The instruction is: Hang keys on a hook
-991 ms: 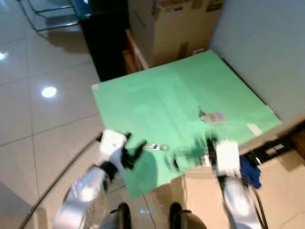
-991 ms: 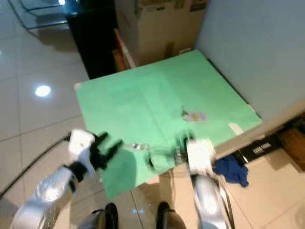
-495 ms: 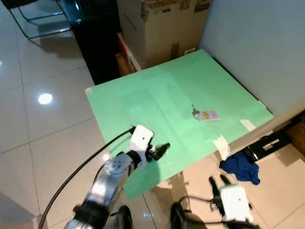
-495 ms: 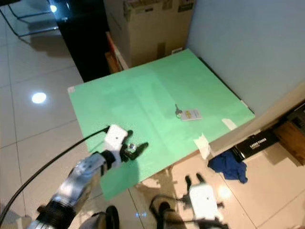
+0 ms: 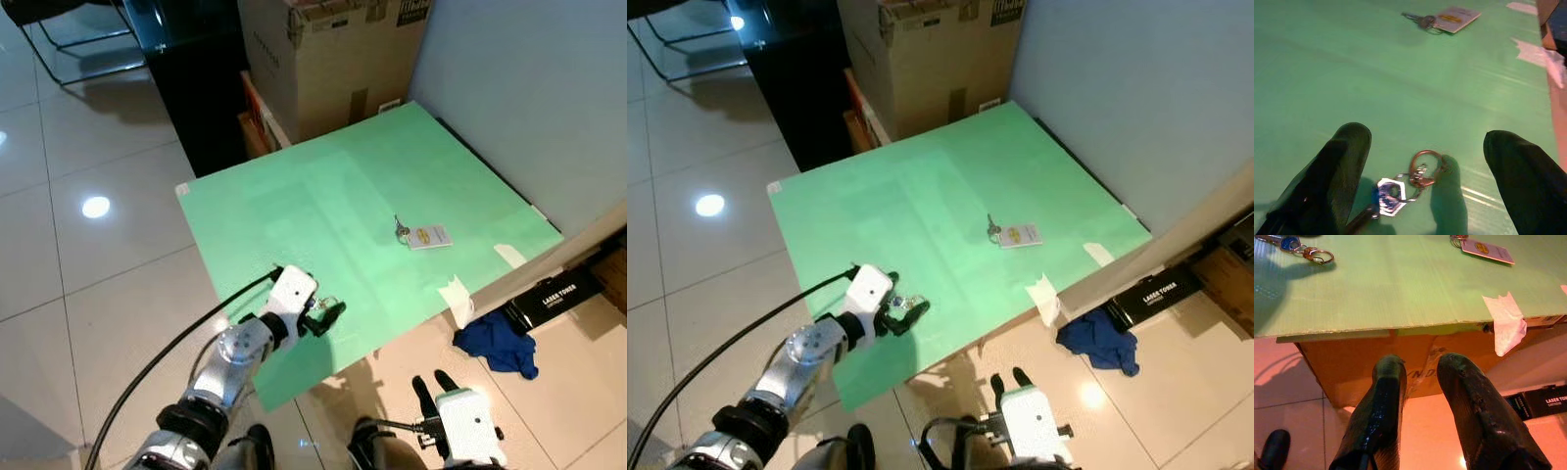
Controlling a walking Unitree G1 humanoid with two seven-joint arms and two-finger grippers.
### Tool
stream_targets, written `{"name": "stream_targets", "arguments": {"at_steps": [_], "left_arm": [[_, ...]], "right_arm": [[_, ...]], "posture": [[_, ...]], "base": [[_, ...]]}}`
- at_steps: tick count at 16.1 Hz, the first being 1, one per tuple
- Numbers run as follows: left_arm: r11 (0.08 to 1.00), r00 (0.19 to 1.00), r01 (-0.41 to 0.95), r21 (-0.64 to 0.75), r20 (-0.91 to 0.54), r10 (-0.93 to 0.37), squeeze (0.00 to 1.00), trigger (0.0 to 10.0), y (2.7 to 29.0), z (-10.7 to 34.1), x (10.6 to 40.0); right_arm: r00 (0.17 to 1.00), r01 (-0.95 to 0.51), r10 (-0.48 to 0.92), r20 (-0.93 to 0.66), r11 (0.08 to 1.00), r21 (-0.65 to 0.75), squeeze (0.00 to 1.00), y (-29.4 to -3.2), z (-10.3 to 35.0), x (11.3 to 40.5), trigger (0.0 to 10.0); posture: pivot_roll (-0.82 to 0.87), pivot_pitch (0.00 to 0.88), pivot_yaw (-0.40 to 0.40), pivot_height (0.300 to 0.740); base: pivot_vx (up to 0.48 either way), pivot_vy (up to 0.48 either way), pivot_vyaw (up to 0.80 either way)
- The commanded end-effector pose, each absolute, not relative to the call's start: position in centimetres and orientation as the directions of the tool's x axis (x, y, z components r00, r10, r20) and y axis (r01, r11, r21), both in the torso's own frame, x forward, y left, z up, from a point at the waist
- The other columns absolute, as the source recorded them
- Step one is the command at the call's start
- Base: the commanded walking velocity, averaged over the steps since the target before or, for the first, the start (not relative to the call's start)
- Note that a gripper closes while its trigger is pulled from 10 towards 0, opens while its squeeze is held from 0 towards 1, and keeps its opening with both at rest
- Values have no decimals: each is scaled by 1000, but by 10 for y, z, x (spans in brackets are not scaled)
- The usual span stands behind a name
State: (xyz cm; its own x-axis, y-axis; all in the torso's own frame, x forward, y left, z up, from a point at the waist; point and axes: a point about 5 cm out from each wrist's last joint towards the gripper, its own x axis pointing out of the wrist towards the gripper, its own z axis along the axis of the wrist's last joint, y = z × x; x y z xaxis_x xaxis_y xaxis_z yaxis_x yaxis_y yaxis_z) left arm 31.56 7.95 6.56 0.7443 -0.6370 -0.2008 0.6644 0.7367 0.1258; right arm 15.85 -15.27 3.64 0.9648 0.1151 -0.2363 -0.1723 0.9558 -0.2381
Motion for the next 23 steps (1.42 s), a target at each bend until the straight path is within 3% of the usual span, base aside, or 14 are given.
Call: {"name": "stream_targets", "arguments": {"at_steps": [1,5,8,18,19,20,23], "left_arm": [[718,726,684,129,-224,-651,0,10000,78,58,311],[686,706,707,173,-243,-666,0,10000,67,52,310],[717,746,665,208,-236,-623,0,10000,69,56,319],[685,733,679,265,-297,-612,0,10000,75,45,317],[675,724,688,266,-307,-617,0,6196,73,43,315],[659,713,700,275,-310,-628,0,0,71,42,313],[628,690,723,286,-322,-648,0,0,65,39,309]], "right_arm": [[956,-192,137,-261,961,-197,0,-151,35,154,10000],[924,-297,251,-288,946,-127,0,-139,34,145,10000],[910,-330,283,-303,936,-119,0,-139,33,142,10000],[898,-328,273,-345,938,-112,0,-146,25,136,10000],[898,-329,274,-343,938,-113,0,-146,26,137,10000],[899,-327,272,-342,938,-115,0,-146,26,138,10000],[902,-318,263,-342,941,-117,0,-148,26,140,10000]], "posture": [[-134,296,10,740],[-138,304,-4,740],[-152,307,-12,740],[-158,306,-11,740],[-160,303,-12,740],[-159,295,-15,740],[-151,287,-12,740]], "base": [[0,0,0],[0,0,0],[0,0,0],[0,0,0],[0,0,0],[0,0,0],[0,0,0]]}}
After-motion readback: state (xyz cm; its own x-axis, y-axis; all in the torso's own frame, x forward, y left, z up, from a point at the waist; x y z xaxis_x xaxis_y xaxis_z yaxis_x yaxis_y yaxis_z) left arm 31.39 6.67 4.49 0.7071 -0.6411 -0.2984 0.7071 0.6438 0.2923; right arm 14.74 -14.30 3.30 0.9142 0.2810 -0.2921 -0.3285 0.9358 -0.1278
